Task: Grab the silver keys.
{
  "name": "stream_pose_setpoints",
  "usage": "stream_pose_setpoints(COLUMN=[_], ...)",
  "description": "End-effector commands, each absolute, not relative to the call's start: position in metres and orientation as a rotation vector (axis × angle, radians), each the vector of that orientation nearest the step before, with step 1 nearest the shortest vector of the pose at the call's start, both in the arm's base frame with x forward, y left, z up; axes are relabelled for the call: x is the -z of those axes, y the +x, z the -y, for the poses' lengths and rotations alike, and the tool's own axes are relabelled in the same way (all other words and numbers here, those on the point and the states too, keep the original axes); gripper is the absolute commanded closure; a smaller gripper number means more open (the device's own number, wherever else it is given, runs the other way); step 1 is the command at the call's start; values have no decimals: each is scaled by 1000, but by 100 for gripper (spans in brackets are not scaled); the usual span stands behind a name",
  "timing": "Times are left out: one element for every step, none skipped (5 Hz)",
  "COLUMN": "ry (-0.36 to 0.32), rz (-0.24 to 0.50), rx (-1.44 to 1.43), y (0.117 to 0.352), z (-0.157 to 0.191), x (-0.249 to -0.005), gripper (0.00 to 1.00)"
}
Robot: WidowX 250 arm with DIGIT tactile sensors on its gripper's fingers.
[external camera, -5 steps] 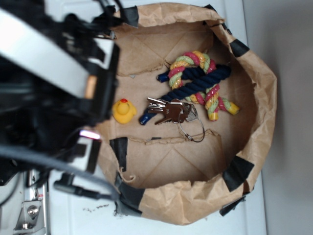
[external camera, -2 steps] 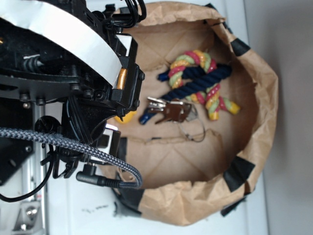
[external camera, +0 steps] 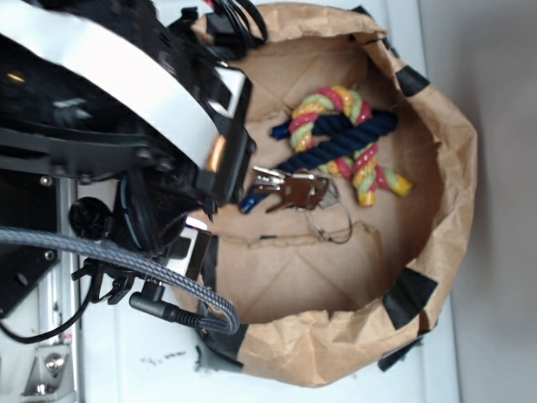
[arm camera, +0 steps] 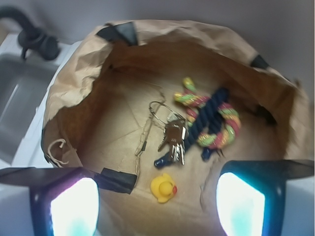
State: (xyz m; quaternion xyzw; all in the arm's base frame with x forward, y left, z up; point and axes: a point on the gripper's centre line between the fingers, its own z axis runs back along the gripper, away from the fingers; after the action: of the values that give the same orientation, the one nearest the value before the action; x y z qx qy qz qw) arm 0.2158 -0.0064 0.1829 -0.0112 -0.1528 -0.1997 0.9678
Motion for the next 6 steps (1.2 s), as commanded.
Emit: stream_pose_setpoints(ry=[-7,-13,-18,5,36,64], rz=[328,299,267,282,297,288], rx=[439,408,453,566,683,711], y=[235,274,290,289,270,263], z=[-8,-13,-5,9,18,18], x=[-169,-158,-136,-111,-103,-91], gripper=[0,0,0,0,0,0])
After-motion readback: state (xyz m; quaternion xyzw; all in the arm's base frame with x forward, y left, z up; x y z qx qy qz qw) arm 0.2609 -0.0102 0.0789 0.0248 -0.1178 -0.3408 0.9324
